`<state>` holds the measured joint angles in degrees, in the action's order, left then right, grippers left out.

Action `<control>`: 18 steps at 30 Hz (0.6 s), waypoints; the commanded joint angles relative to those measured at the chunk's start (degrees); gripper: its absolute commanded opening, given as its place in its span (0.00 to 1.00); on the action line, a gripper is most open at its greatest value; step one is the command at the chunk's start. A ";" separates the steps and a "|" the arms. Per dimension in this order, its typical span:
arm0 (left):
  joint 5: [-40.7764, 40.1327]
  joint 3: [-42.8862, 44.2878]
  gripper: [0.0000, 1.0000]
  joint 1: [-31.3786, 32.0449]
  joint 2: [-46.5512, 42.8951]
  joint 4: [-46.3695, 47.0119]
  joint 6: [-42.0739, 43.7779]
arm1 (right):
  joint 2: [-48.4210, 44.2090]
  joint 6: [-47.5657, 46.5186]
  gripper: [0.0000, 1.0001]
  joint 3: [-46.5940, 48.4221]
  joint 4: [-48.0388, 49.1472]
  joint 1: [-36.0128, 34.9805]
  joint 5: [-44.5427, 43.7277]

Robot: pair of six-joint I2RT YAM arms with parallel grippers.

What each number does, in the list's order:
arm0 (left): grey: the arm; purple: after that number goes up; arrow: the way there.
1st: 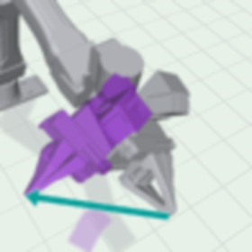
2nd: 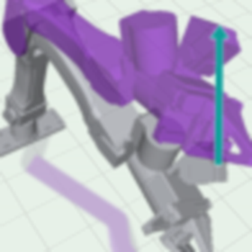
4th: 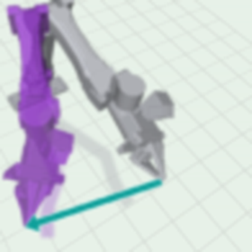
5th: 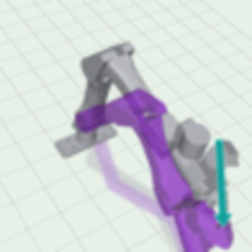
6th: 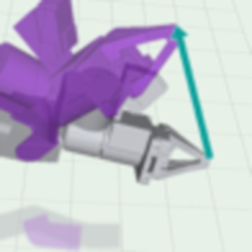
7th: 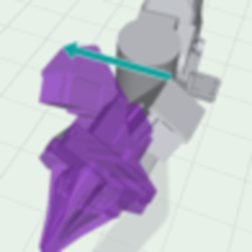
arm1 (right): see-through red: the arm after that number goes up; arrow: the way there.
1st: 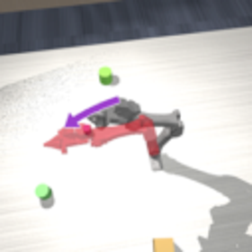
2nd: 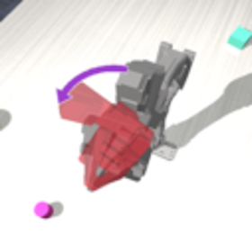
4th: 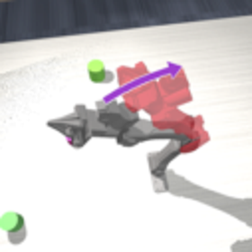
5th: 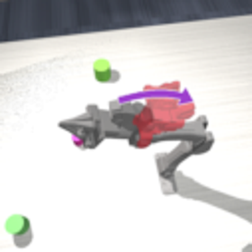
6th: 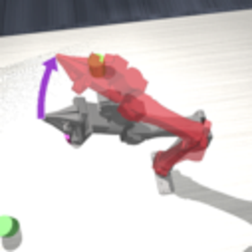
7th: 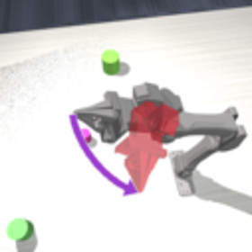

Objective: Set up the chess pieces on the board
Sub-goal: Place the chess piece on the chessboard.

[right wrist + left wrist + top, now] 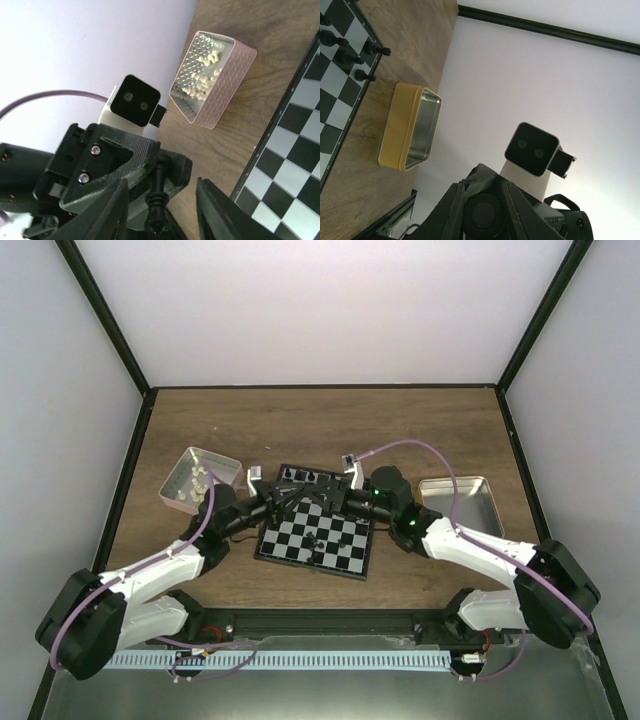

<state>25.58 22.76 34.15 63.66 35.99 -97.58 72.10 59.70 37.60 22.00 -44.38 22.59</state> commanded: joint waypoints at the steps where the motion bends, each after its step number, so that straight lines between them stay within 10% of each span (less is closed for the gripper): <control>1: -1.09 -1.34 0.08 -0.19 0.76 4.33 -1.94 | 0.01 2.19 0.33 0.12 1.82 0.04 1.62; 18: -1.50 -2.17 0.08 -0.17 1.31 4.76 -1.72 | -0.34 8.18 0.20 0.48 2.17 -0.18 5.68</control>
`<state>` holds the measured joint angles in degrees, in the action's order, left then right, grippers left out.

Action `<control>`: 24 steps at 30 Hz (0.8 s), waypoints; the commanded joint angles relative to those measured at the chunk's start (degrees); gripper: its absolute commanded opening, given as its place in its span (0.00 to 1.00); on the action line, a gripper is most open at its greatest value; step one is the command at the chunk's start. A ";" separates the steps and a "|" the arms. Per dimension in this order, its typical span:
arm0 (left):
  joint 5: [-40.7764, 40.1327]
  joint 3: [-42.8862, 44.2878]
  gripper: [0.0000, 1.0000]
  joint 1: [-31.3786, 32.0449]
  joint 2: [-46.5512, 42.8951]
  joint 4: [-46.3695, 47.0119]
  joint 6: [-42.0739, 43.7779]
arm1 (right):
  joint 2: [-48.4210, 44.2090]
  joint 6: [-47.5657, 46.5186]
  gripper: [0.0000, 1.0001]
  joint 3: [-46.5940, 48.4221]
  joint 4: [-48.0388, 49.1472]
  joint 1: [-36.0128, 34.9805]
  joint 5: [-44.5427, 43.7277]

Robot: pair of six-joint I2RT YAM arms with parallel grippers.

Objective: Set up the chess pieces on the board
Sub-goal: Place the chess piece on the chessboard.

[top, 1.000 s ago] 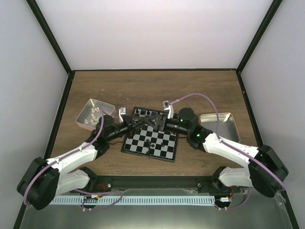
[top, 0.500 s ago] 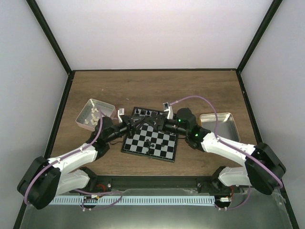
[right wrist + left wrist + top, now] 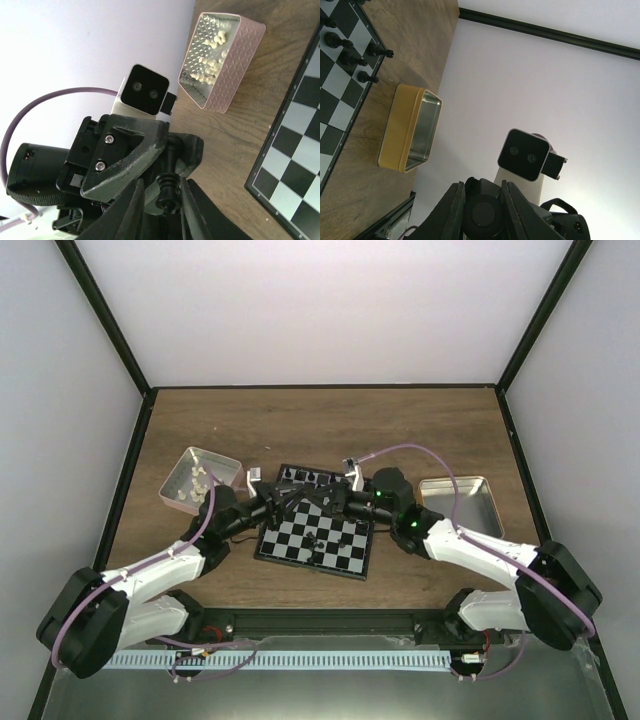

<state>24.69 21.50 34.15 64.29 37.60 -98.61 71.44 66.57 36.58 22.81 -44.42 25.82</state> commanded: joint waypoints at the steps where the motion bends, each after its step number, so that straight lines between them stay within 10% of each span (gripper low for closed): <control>1: -0.61 -0.93 0.08 -0.20 0.78 3.29 -0.71 | 0.43 1.39 0.17 1.70 1.36 -0.22 2.46; 7: -0.34 -0.77 0.14 -0.14 1.29 2.88 0.43 | 0.33 0.92 0.04 4.18 -2.05 -0.31 1.77; 10: -0.14 -0.94 0.35 -1.57 1.42 0.32 3.15 | 0.87 -1.08 0.04 7.34 -9.54 -0.16 0.60; 13: 0.17 -0.54 0.54 -5.27 1.52 -7.62 11.60 | 2.04 -6.33 0.05 12.14 -23.35 0.50 -1.69; 24: -13.56 8.30 0.63 -7.75 -2.82 -39.47 47.71 | 17.84 -33.95 0.01 27.32 -63.09 1.93 -17.14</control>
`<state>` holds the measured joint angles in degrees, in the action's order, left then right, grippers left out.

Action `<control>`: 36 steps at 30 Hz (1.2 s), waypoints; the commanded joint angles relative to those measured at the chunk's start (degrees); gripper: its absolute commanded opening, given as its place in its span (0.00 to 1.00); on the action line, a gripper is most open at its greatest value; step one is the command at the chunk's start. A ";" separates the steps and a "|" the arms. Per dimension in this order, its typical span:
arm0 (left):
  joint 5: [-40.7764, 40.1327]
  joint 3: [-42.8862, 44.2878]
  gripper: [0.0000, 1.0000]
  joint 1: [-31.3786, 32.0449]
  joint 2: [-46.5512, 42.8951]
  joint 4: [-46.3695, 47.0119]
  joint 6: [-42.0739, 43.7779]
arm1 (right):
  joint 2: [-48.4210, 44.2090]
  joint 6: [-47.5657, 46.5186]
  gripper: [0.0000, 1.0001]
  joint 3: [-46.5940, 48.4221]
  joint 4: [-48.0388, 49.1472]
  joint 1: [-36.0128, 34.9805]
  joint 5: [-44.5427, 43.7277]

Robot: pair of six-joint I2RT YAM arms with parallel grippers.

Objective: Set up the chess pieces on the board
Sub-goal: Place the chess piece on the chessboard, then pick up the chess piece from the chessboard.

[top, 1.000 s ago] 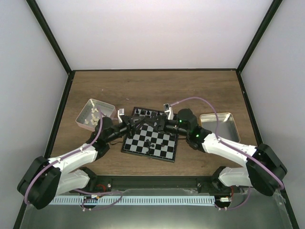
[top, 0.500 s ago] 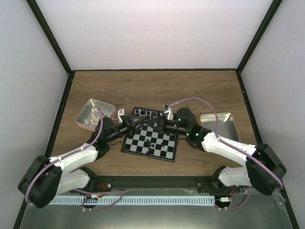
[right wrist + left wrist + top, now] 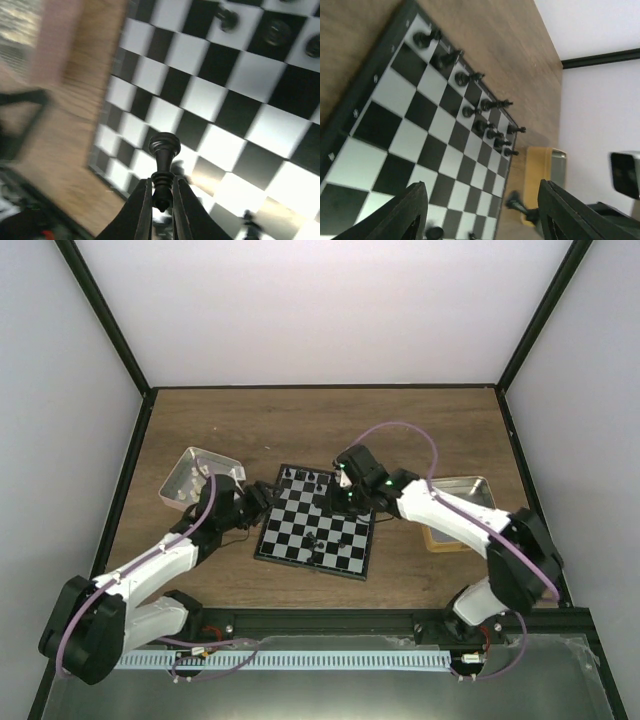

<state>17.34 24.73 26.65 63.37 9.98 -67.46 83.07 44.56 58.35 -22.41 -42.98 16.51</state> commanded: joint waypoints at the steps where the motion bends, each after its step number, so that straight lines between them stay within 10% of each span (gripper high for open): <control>1: -7.26 5.93 0.63 -0.28 -2.06 -13.27 18.40 | 7.64 -12.74 0.01 6.86 -18.90 0.45 -9.44; 22: -5.75 7.03 0.64 -0.31 0.49 -14.60 24.41 | 20.10 -17.37 0.41 17.70 -20.84 0.20 -13.27; 36: -5.64 6.77 0.64 -0.23 0.32 -14.55 24.31 | 22.71 -18.36 0.13 18.64 -17.59 -0.65 -16.58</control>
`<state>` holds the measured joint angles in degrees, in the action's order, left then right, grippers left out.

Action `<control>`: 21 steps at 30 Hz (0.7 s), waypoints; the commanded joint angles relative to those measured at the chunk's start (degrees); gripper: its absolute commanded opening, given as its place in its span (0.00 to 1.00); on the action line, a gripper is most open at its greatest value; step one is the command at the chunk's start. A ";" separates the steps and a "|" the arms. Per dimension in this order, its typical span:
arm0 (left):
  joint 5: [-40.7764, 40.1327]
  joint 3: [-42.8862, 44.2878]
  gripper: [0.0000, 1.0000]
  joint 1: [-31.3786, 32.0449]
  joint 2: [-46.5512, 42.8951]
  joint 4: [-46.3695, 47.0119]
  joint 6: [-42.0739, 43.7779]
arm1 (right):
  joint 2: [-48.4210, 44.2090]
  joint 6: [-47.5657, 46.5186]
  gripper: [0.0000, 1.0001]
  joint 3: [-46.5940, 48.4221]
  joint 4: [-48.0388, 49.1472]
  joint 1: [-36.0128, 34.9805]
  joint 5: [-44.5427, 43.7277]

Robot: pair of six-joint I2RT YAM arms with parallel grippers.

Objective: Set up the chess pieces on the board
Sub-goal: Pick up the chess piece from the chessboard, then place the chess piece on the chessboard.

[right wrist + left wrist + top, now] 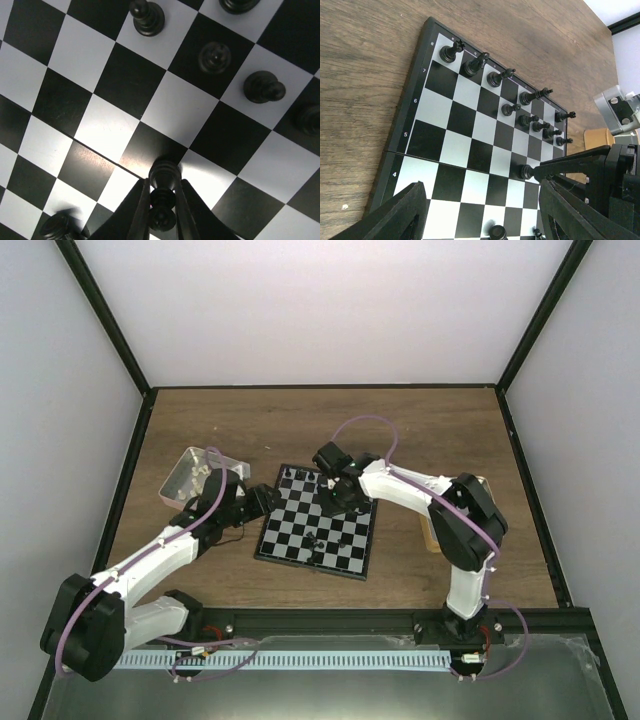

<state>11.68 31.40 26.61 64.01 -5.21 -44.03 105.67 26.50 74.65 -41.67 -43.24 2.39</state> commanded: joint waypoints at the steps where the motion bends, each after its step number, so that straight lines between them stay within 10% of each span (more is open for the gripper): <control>1: 0.01 0.07 0.64 -0.18 -0.44 0.64 0.85 | -0.08 -0.27 0.10 2.43 2.03 -0.43 -2.78; 21: -0.09 0.07 0.64 -0.24 -0.69 0.08 1.13 | 10.65 -1.07 0.05 23.14 -0.73 1.37 -13.07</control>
<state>11.66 31.40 26.61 64.01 -5.23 -43.77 112.55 26.33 94.24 -40.45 -42.65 -7.70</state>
